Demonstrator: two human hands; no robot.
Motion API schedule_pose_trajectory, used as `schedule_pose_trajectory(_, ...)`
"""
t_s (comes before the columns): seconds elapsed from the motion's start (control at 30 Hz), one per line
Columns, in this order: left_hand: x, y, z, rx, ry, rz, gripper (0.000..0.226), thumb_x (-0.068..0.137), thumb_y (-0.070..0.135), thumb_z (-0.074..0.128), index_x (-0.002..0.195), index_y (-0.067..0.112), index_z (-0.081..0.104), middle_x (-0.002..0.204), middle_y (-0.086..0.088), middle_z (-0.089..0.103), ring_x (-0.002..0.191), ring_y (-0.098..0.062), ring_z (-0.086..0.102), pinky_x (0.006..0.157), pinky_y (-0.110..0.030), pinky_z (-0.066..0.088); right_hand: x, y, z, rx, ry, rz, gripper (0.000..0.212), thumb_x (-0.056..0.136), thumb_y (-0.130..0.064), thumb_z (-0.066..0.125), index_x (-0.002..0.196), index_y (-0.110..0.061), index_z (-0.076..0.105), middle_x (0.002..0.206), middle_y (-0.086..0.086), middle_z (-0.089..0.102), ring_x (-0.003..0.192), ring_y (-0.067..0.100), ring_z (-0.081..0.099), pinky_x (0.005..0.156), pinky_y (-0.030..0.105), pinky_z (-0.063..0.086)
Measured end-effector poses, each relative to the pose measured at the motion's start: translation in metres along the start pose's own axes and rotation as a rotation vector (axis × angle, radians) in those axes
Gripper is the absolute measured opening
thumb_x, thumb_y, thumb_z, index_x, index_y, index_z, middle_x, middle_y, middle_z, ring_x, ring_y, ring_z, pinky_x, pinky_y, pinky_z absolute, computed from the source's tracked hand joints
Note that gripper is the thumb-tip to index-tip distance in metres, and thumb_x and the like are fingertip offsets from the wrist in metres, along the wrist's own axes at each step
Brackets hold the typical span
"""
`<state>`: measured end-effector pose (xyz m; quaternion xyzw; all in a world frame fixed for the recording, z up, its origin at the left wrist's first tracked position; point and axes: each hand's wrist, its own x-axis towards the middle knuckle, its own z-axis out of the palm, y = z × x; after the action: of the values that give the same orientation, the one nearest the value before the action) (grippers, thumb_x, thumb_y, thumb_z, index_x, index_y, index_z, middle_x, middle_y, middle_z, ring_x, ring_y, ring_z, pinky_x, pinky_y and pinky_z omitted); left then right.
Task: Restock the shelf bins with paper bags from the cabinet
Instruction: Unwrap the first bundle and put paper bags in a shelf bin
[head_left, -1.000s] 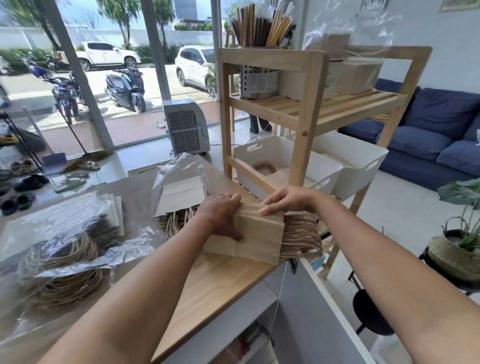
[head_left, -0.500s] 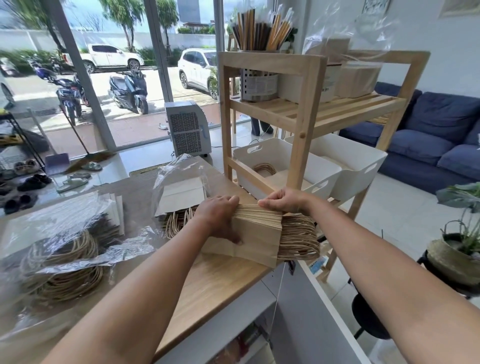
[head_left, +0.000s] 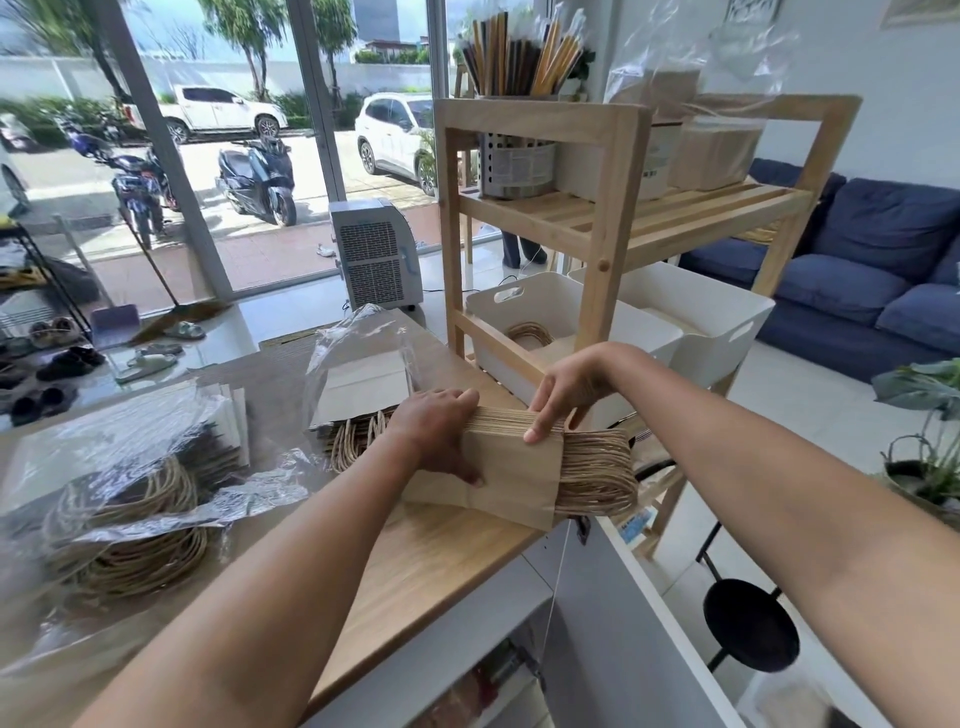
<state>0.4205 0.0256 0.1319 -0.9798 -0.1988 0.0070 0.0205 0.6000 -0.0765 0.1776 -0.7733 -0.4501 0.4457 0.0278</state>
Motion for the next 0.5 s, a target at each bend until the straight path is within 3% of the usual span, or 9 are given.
schedule_pose_trajectory(0.2, -0.002, -0.002, 0.003, -0.012, 0.03, 0.005, 0.086, 0.052, 0.062, 0.082, 0.116, 0.017, 0.046, 0.122, -0.001, 0.058, 0.116, -0.022, 0.054, 0.095, -0.032, 0.041, 0.003, -0.002, -0.004, 0.015, 0.029, -0.035, 0.013, 0.08, -0.023, 0.076, 0.091, -0.015, 0.075, 0.075, -0.01, 0.072, 0.084, 0.011, 0.064, 0.096, 0.032, 0.052)
schedule_pose_trajectory(0.33, -0.003, -0.001, 0.003, -0.009, 0.028, 0.013, 0.086, 0.053, 0.062, 0.081, 0.118, 0.017, 0.046, 0.123, -0.001, 0.057, 0.117, -0.022, 0.053, 0.097, -0.032, 0.04, 0.008, -0.001, -0.012, 0.047, -0.018, -0.024, 0.022, 0.083, -0.02, 0.073, 0.099, -0.004, 0.073, 0.081, -0.001, 0.073, 0.082, 0.014, 0.067, 0.095, 0.033, 0.053)
schedule_pose_trajectory(0.5, -0.005, 0.001, 0.003, 0.005, 0.031, 0.014, 0.086, 0.055, 0.061, 0.081, 0.119, 0.016, 0.045, 0.125, -0.002, 0.057, 0.117, -0.022, 0.053, 0.099, -0.032, 0.039, 0.019, 0.004, -0.02, 0.115, -0.117, 0.01, 0.014, 0.088, -0.019, 0.067, 0.095, -0.007, 0.07, 0.083, 0.003, 0.074, 0.073, 0.011, 0.07, 0.079, 0.023, 0.058)
